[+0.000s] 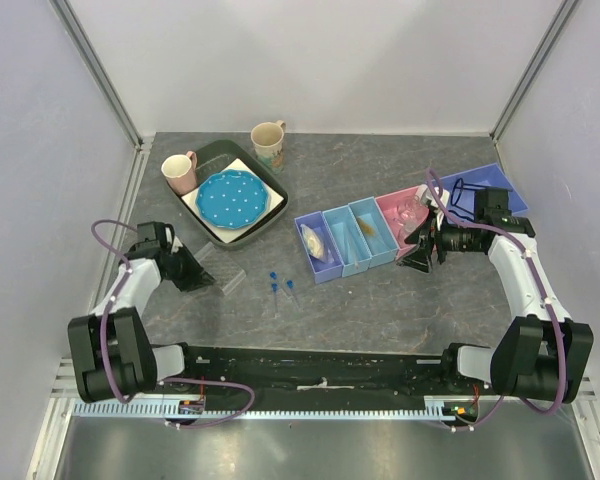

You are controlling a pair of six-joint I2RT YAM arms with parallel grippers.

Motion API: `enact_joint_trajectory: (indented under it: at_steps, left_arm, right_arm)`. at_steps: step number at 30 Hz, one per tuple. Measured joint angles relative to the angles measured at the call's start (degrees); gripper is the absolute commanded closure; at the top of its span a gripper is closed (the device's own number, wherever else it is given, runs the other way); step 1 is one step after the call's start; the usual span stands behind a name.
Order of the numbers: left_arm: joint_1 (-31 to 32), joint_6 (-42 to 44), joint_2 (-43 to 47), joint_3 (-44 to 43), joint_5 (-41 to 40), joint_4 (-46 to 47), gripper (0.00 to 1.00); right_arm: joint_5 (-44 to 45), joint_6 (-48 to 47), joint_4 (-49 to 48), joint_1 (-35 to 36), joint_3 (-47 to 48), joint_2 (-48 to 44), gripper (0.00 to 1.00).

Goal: Organize the chemistry lab equipment

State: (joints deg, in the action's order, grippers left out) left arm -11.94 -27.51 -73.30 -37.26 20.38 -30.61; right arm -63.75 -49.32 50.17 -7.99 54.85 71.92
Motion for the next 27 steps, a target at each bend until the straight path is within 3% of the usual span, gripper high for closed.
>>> enact_joint_trajectory:
  at_steps: [3, 7, 10, 14, 21, 27]
  left_arm:
    - [1.22, -1.66, 4.46, 1.38, 1.97, -4.28, 0.76]
    - [1.31, -1.68, 10.25, 0.28, 2.32, -8.70, 0.48]
    - [1.25, -1.07, 13.70, -2.25, 1.05, -10.36, 0.44]
    - [0.46, 0.15, 13.31, -6.43, -1.03, -7.93, 0.46]
    - [-1.99, 1.11, -4.79, -13.81, -4.07, 0.13, 0.64]
    - [-3.39, 0.98, -13.75, -15.63, -5.46, 2.82, 0.76]
  right_arm:
    - [0.00, -0.02, 0.09, 0.00, 0.00, -0.09, 0.21]
    - [0.00, -0.07, 0.11, 0.00, 0.00, -0.11, 0.21]
    - [0.00, -0.17, 0.11, 0.02, 0.04, -0.11, 0.21]
    - [0.00, -0.22, 0.11, 0.02, 0.04, -0.11, 0.21]
    - [0.20, -0.26, 0.13, 0.02, 0.07, -0.11, 0.21]
    - [0.24, -0.42, 0.13, 0.02, 0.07, -0.09, 0.21]
